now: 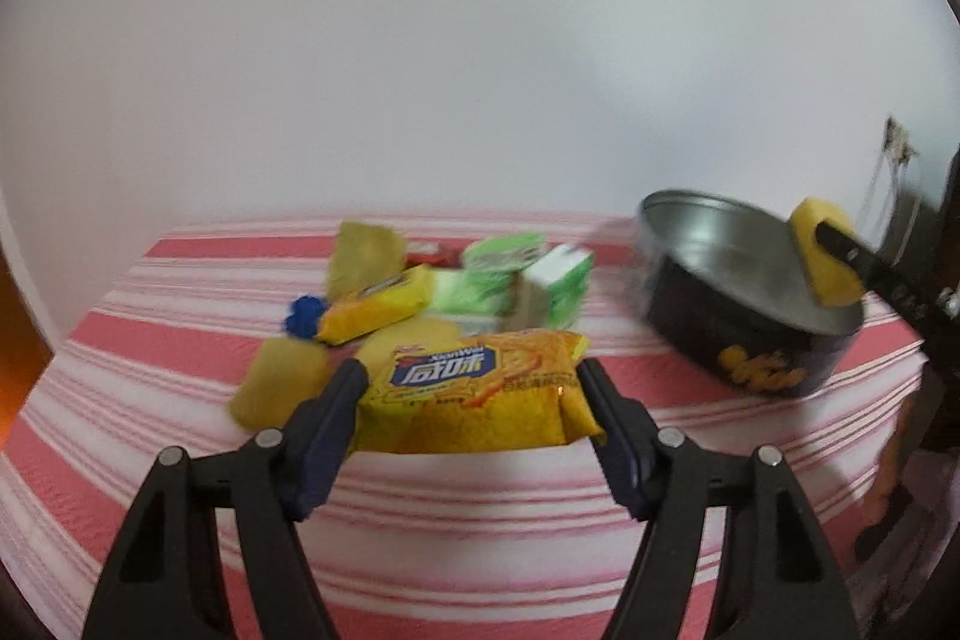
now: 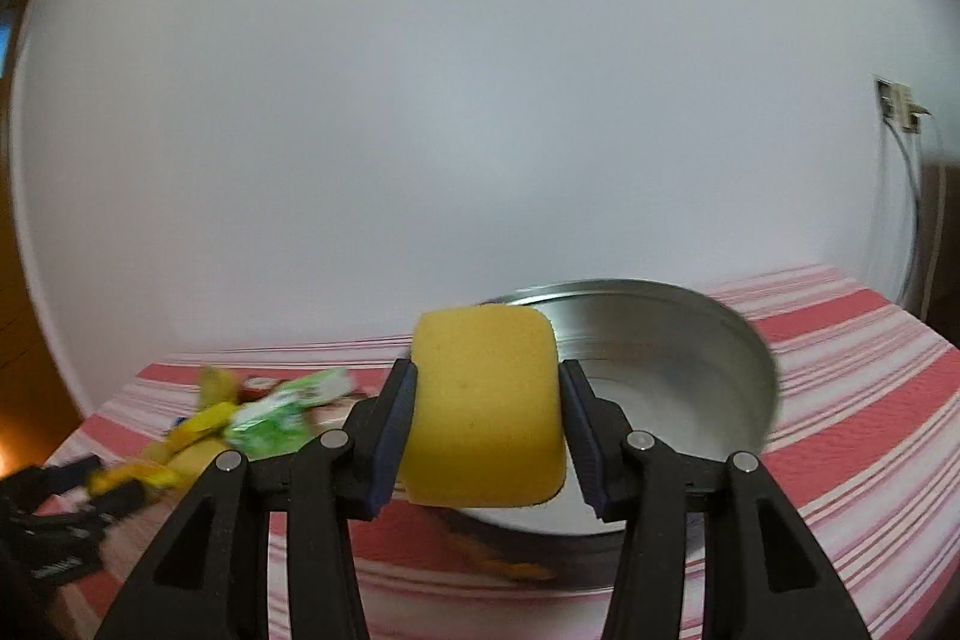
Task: Organize objects
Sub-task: 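Carry both items over the metal tin and release them inside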
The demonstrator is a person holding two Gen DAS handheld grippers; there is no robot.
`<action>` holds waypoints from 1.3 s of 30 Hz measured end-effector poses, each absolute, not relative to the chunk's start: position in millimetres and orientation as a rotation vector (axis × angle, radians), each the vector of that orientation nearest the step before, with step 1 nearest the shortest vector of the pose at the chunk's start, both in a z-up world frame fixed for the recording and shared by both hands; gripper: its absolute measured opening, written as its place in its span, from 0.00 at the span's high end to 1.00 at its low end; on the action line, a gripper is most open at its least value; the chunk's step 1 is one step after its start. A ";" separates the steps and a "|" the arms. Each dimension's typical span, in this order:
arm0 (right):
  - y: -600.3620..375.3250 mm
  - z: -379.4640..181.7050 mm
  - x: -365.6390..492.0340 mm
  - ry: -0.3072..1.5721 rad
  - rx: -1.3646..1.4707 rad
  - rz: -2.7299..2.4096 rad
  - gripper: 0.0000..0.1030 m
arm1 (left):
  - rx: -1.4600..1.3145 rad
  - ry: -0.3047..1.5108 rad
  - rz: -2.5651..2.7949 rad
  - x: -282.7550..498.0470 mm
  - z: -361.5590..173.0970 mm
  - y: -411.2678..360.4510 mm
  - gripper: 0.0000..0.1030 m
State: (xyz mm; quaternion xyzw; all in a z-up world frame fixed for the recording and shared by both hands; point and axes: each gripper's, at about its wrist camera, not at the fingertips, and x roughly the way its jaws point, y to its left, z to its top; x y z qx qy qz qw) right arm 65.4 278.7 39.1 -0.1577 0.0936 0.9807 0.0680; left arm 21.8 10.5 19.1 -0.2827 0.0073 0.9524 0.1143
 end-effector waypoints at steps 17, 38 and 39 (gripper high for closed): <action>337.6 33.7 40.1 0.163 -0.531 2.784 0.51 | -0.692 0.036 2.598 -20.4 50.3 145.0 0.30; 353.0 26.1 36.5 0.315 -0.629 2.755 0.28 | -0.838 0.028 2.583 -53.7 9.8 203.5 0.08; 360.0 29.7 39.2 0.333 -0.595 2.757 0.26 | -0.815 0.021 2.600 -51.3 12.4 200.4 0.01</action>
